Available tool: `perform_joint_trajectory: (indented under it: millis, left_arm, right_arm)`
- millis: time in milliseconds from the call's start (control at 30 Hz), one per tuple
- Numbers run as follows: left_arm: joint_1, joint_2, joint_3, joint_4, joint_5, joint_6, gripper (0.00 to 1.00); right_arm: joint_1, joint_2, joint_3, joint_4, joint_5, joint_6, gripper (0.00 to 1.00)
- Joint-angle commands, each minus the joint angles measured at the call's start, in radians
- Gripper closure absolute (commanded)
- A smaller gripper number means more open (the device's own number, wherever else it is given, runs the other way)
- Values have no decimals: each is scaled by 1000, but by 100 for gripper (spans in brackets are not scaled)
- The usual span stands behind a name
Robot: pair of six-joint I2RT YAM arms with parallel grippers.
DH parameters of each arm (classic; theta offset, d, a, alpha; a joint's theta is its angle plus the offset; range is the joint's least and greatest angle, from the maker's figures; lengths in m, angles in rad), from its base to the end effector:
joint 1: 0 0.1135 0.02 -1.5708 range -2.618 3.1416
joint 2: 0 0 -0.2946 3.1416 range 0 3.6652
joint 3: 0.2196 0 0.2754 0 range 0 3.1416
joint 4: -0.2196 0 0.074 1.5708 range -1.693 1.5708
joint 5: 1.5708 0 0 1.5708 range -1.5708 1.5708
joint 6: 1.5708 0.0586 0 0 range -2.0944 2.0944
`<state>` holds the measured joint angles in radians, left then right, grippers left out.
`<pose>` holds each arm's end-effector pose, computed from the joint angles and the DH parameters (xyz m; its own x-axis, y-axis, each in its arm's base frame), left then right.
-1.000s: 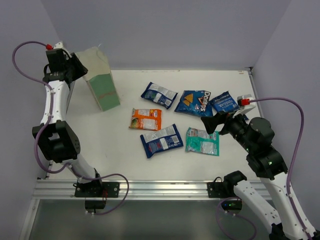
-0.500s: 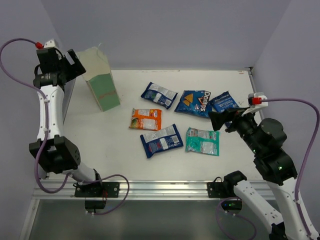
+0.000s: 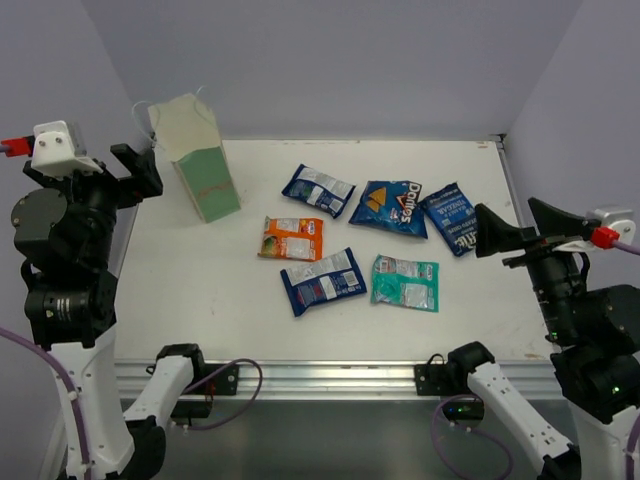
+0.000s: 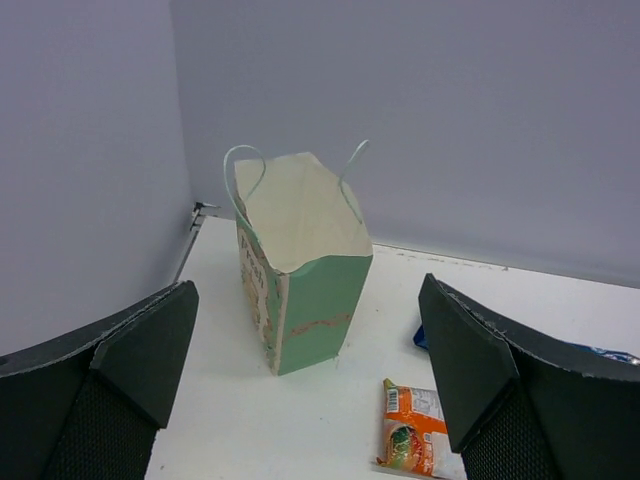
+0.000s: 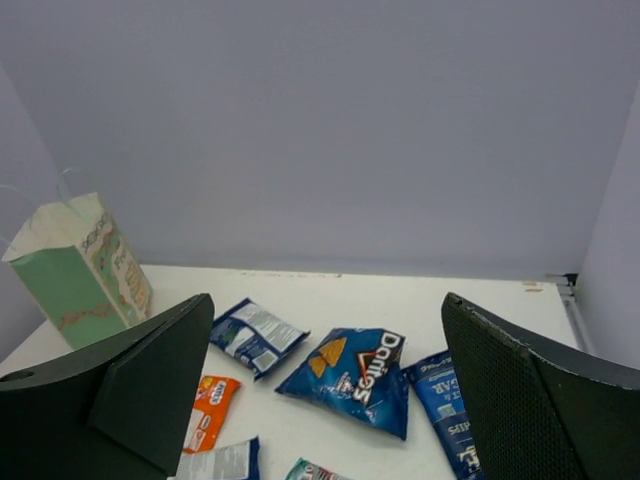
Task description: Take the snacks out of the paper bag
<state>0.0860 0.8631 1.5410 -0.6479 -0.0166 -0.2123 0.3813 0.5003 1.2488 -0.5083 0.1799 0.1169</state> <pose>0.1322 0.0124 0.5566 0.0508 -0.2071 -0.9770 -0.0938 0.9730 -0.2111 0.0461 0.0072 0.5130 0.1954 0.2020 -0.9597 -0.2292 0.9609 0.1556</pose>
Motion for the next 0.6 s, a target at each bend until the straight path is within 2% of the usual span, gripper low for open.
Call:
perform_joint_trajectory:
  millis: [0,267,567]
  left_arm:
    - [-23,-12,10,-38,-82,70,0]
    - [-48,10,116,-64,-78,70,0]
    - [-75,33,182,-71,-83,77,0]
  right_arm:
    - [5,-6,57,51,76,-109,1]
    - [13,-17,156,82,145,-238,1]
    - [13,-43,173,80,162,-249,1]
